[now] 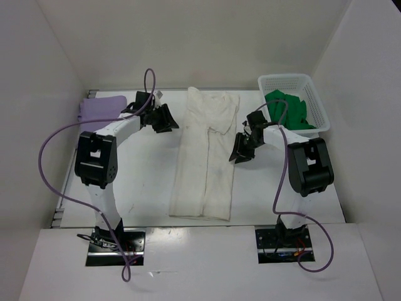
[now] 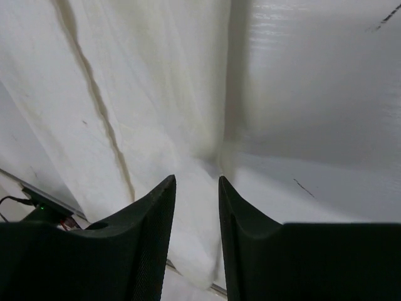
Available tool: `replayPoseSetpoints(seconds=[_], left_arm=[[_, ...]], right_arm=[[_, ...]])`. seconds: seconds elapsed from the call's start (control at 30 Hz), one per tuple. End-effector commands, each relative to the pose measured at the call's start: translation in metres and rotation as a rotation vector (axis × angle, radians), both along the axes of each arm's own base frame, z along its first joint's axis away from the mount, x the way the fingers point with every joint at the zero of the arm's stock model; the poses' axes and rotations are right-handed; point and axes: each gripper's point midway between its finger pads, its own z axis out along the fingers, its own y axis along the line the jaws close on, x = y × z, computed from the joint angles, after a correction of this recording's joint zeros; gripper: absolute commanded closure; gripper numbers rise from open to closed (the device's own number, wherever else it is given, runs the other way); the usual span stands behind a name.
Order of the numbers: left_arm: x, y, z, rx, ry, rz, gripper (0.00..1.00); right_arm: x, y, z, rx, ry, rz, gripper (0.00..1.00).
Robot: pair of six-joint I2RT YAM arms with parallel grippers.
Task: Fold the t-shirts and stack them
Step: Rotate the tshirt 95 degrees
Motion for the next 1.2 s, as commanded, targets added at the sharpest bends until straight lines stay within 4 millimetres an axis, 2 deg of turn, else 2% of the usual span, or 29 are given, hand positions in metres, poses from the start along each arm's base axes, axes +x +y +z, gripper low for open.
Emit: replayPoseSetpoints(seconds=[0.0, 0.03, 0.07, 0.1, 0.13, 0.17, 0.2, 0.23, 0.27, 0.33, 0.4, 0.43, 0.47, 0.5, 0.57, 0.6, 0.63, 0.67, 0.7, 0.77, 0.8, 0.87, 0.93, 0.97, 1.03, 1.07, 1.1, 1.13, 1.17], left_arm=[[0.037, -0.008, -0.007, 0.011, -0.07, 0.007, 0.48], [0.045, -0.008, -0.01, 0.016, -0.08, 0.013, 0.47], [0.053, -0.01, -0.024, 0.014, -0.06, 0.019, 0.47], [0.066, -0.013, -0.016, 0.008, -0.09, 0.02, 0.47], [0.074, -0.013, -0.017, 0.006, -0.098, 0.032, 0.47], [0.08, -0.014, -0.032, 0.01, -0.079, 0.032, 0.47], [0.108, -0.019, -0.025, -0.001, -0.134, 0.033, 0.47], [0.109, -0.02, -0.025, -0.001, -0.134, 0.033, 0.47], [0.115, -0.021, -0.04, -0.004, -0.113, 0.039, 0.47], [0.131, -0.028, -0.045, -0.028, -0.119, 0.028, 0.46], [0.136, -0.039, -0.051, -0.04, -0.109, 0.003, 0.5], [0.134, -0.047, -0.066, -0.049, -0.082, -0.02, 0.52], [0.14, -0.057, -0.058, -0.065, -0.109, -0.04, 0.61], [0.143, -0.057, -0.06, -0.065, -0.111, -0.04, 0.7], [0.146, -0.051, -0.07, -0.045, -0.101, 0.016, 0.93], [0.147, -0.048, -0.068, -0.041, -0.11, 0.036, 0.96], [0.152, -0.036, -0.057, -0.027, -0.138, 0.071, 0.98], [0.151, -0.034, -0.056, -0.02, -0.139, 0.079, 1.0], [0.157, -0.016, -0.044, -0.029, -0.158, 0.115, 1.0], [0.151, 0.002, -0.053, -0.02, -0.13, 0.142, 1.0], [0.151, 0.018, -0.046, -0.026, -0.129, 0.174, 1.0], [0.141, 0.042, -0.049, -0.007, -0.115, 0.221, 1.0], [0.132, 0.046, -0.052, -0.02, -0.106, 0.228, 1.0], [0.128, 0.046, -0.053, -0.019, -0.098, 0.228, 0.98], [0.12, 0.049, -0.047, -0.013, -0.113, 0.237, 0.67], [0.116, 0.049, -0.046, -0.012, -0.109, 0.237, 0.47], [0.111, 0.055, -0.039, -0.013, -0.113, 0.246, 0.18], [0.107, 0.055, -0.027, -0.005, -0.129, 0.237, 0.03], [0.1, 0.054, -0.025, -0.011, -0.116, 0.228, 0.0]], right_arm=[[-0.011, -0.007, 0.015, -0.002, -0.007, 0.031, 0.59], [-0.005, -0.006, 0.018, 0.002, -0.027, 0.031, 0.59], [-0.002, -0.004, 0.022, 0.014, -0.037, 0.034, 0.59], [-0.003, -0.002, 0.023, 0.024, -0.035, 0.038, 0.59], [0.0, -0.002, 0.024, 0.026, -0.046, 0.038, 0.59], [0.002, 0.0, 0.028, 0.039, -0.063, 0.042, 0.59], [0.003, 0.004, 0.034, 0.067, -0.075, 0.042, 0.59], [0.003, 0.004, 0.034, 0.067, -0.075, 0.042, 0.59], [0.006, 0.005, 0.038, 0.074, -0.089, 0.032, 0.59], [0.006, 0.006, 0.039, 0.076, -0.085, 0.024, 0.59], [0.007, 0.008, 0.043, 0.09, -0.096, 0.021, 0.59], [0.007, 0.008, 0.043, 0.09, -0.096, 0.021, 0.59], [0.01, 0.009, 0.047, 0.098, -0.107, 0.01, 0.59], [0.011, 0.007, 0.045, 0.089, -0.116, 0.006, 0.59], [0.013, 0.008, 0.041, 0.091, -0.108, -0.002, 0.59], [0.015, 0.009, 0.041, 0.091, -0.108, -0.002, 0.59], [0.019, 0.009, 0.041, 0.093, -0.117, -0.002, 0.59], [0.019, 0.009, 0.038, 0.091, -0.108, -0.002, 0.59], [0.024, 0.01, 0.035, 0.092, -0.11, -0.002, 0.59], [0.027, 0.011, 0.03, 0.087, -0.104, 0.005, 0.59], [0.031, 0.012, 0.031, 0.088, -0.108, 0.006, 0.59], [0.032, 0.013, 0.03, 0.096, -0.105, 0.009, 0.59], [0.037, 0.016, 0.036, 0.108, -0.124, 0.014, 0.59], [0.037, 0.016, 0.032, 0.106, -0.115, 0.014, 0.58], [0.037, 0.016, 0.032, 0.106, -0.115, 0.014, 0.58], [0.036, 0.016, 0.033, 0.112, -0.118, 0.025, 0.57], [0.031, 0.017, 0.03, 0.117, -0.098, 0.028, 0.57], [0.025, 0.016, 0.033, 0.122, -0.101, 0.018, 0.57], [0.021, 0.015, 0.032, 0.125, -0.098, 0.01, 0.57]])
